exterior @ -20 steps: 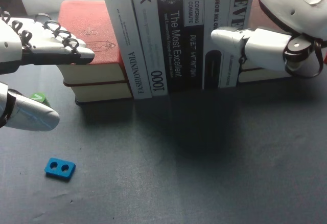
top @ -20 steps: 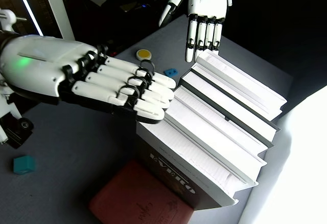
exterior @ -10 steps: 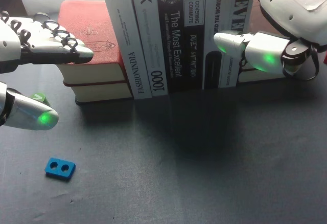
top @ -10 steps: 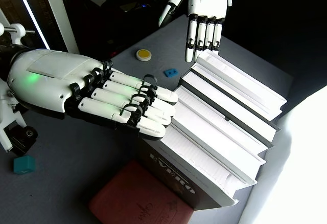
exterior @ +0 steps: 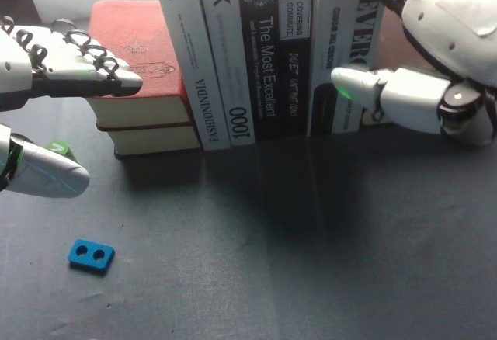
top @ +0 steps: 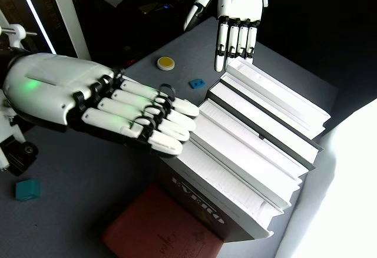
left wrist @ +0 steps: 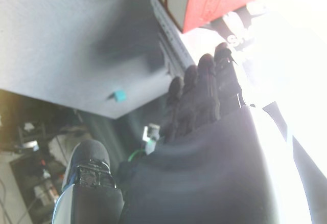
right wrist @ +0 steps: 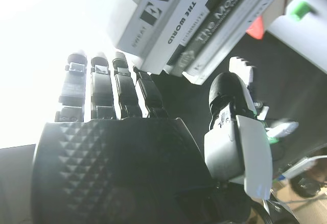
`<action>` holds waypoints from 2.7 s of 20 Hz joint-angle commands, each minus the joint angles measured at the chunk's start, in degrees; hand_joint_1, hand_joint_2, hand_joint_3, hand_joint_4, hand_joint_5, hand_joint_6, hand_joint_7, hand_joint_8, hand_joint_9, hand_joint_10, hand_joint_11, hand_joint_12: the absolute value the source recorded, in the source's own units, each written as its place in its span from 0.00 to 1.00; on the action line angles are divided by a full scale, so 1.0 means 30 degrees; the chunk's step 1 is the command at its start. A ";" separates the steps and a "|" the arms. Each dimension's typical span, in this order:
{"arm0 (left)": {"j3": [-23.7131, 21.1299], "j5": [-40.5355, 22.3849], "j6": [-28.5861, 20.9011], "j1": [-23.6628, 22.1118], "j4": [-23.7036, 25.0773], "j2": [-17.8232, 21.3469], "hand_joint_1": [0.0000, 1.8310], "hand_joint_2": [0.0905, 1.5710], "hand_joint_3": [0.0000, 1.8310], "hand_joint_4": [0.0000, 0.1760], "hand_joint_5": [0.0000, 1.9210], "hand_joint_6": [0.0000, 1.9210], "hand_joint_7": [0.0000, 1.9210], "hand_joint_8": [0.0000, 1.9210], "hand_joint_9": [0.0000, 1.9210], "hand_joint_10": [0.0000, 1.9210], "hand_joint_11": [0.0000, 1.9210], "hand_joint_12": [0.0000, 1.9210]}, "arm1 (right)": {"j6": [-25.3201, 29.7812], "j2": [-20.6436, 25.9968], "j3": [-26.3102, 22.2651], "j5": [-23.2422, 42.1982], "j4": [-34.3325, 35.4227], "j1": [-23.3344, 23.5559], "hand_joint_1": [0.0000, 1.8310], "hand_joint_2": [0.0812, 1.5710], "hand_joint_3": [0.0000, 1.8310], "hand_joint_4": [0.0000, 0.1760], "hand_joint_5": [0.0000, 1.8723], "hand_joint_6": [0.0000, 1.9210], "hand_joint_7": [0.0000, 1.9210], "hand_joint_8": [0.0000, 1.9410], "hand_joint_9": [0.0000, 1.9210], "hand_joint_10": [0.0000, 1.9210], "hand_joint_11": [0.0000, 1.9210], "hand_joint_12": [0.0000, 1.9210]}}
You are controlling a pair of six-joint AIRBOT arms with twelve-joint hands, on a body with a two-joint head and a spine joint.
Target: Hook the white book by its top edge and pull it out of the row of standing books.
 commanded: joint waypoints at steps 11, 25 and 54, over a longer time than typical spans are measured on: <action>0.0094 0.0466 -0.0042 -0.0200 -0.0939 0.0059 0.00 0.72 0.00 0.00 0.00 0.00 0.00 0.00 0.00 0.00 0.00 0.00 | -0.2845 0.2888 -0.3668 0.1262 0.1157 -0.0646 0.00 0.77 0.00 0.00 0.01 0.00 0.01 0.00 0.00 0.00 0.00 0.00; 0.0049 0.0407 -0.0042 -0.0194 -0.0937 0.0059 0.00 0.72 0.00 0.00 0.00 0.00 0.00 0.00 0.00 0.00 0.00 0.00 | -0.4780 0.4939 -0.6405 0.1510 0.1264 -0.1488 0.00 0.77 0.00 0.00 0.03 0.00 0.02 0.00 0.01 0.00 0.00 0.00; 0.0047 0.0447 -0.0019 -0.0169 -0.0934 0.0059 0.00 0.72 0.00 0.00 0.00 0.00 0.00 0.00 0.00 0.00 0.00 0.00 | -0.6691 0.5472 -0.7627 0.1304 0.2874 -0.3055 0.00 0.77 0.00 0.00 0.00 0.00 0.00 0.00 0.00 0.00 0.00 0.00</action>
